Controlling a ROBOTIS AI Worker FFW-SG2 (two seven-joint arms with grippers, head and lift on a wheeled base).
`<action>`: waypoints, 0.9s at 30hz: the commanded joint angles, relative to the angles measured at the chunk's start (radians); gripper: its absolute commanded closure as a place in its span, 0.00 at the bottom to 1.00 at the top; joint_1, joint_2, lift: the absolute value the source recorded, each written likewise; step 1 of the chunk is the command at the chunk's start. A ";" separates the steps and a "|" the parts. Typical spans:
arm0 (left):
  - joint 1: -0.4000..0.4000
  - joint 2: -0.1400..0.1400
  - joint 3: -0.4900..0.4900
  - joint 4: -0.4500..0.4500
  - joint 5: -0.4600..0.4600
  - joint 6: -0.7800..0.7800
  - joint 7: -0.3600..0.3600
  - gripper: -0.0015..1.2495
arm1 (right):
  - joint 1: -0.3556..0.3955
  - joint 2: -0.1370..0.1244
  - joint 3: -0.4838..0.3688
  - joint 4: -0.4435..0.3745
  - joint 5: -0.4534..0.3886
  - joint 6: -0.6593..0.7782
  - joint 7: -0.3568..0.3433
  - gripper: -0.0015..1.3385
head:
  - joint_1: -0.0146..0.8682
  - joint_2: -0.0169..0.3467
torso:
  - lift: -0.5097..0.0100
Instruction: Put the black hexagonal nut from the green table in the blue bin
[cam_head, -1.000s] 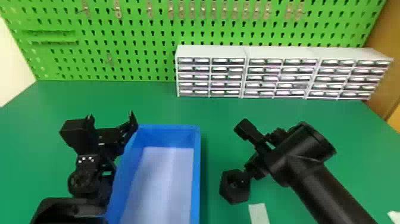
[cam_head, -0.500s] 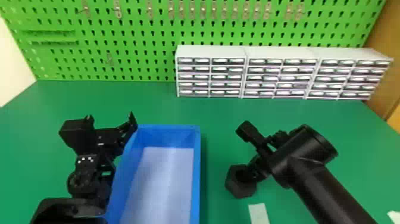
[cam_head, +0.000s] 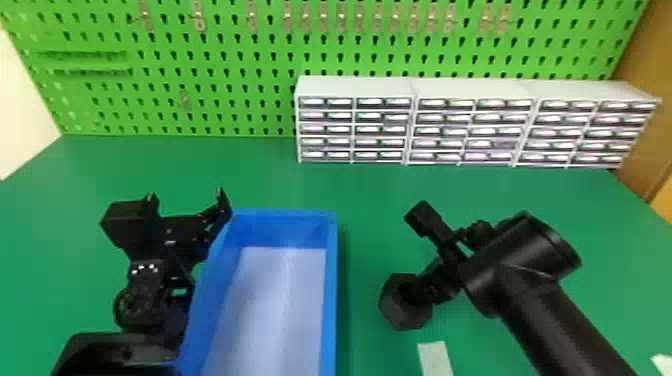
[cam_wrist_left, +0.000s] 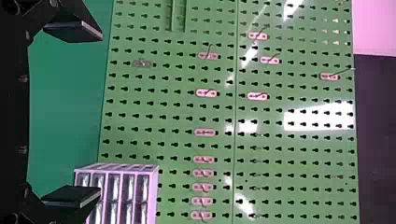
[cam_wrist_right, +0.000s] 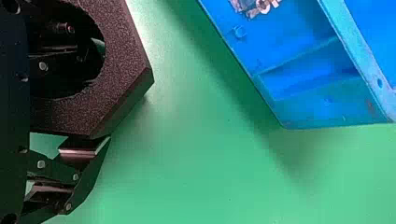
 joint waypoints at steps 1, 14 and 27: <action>0.001 0.000 -0.001 0.000 0.001 0.000 0.000 0.10 | 0.010 -0.002 -0.043 -0.003 -0.024 -0.018 -0.002 0.75 | 0.76 0.20 | 0.80; 0.003 0.000 -0.001 0.000 0.001 0.000 0.000 0.10 | 0.042 -0.005 -0.152 -0.063 -0.081 -0.049 -0.017 0.85 | 0.76 0.20 | 0.80; 0.003 0.000 -0.001 0.000 0.001 0.000 0.000 0.10 | 0.056 -0.005 -0.219 -0.084 -0.164 -0.067 -0.042 0.85 | 0.76 0.20 | 0.80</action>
